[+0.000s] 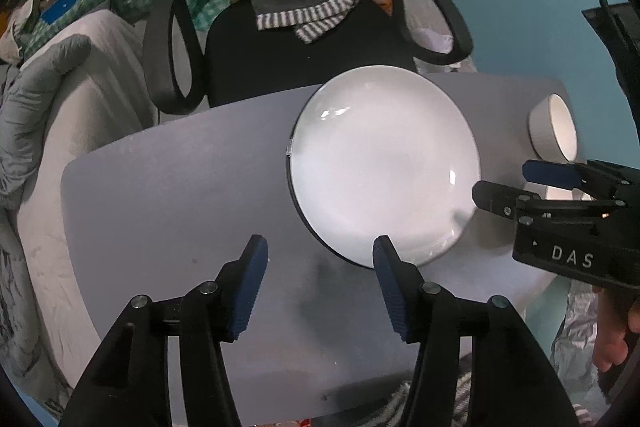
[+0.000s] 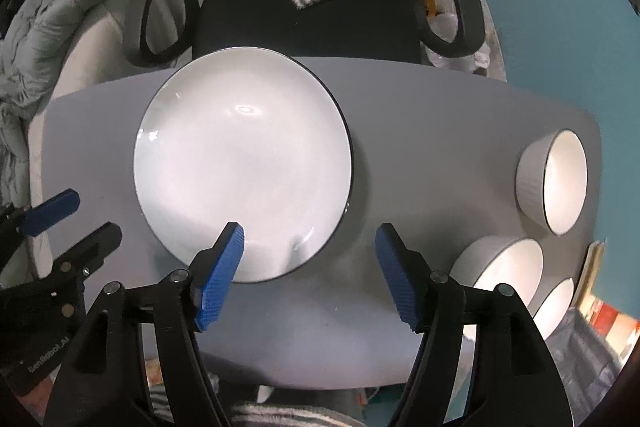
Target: Organize plates and bowls
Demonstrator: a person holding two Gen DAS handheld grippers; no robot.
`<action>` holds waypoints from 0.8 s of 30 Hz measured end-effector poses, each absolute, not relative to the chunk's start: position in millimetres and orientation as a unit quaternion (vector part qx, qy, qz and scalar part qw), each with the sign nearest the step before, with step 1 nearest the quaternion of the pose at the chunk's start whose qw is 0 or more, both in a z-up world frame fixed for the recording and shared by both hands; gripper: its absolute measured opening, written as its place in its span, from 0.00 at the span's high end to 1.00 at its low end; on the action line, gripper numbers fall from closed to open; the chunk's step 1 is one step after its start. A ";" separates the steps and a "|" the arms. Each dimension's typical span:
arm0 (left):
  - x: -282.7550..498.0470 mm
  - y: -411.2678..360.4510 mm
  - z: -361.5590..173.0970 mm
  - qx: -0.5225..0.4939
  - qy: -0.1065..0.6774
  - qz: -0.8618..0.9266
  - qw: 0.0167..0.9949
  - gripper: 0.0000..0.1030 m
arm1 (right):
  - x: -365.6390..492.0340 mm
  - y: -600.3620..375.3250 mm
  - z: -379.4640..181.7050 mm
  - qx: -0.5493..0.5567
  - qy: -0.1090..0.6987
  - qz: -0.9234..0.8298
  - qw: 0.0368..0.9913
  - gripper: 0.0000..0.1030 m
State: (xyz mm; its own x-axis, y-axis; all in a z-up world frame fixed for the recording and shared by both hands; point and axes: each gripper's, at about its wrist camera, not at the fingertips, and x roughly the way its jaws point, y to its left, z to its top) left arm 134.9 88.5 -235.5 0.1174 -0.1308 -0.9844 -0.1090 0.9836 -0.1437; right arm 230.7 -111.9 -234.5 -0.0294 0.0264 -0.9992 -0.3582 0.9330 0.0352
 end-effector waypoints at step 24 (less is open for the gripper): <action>98.2 44.8 -192.5 -0.072 0.644 -0.109 0.754 0.31 | 172.5 -184.0 -187.2 -0.041 0.695 0.083 0.713 0.33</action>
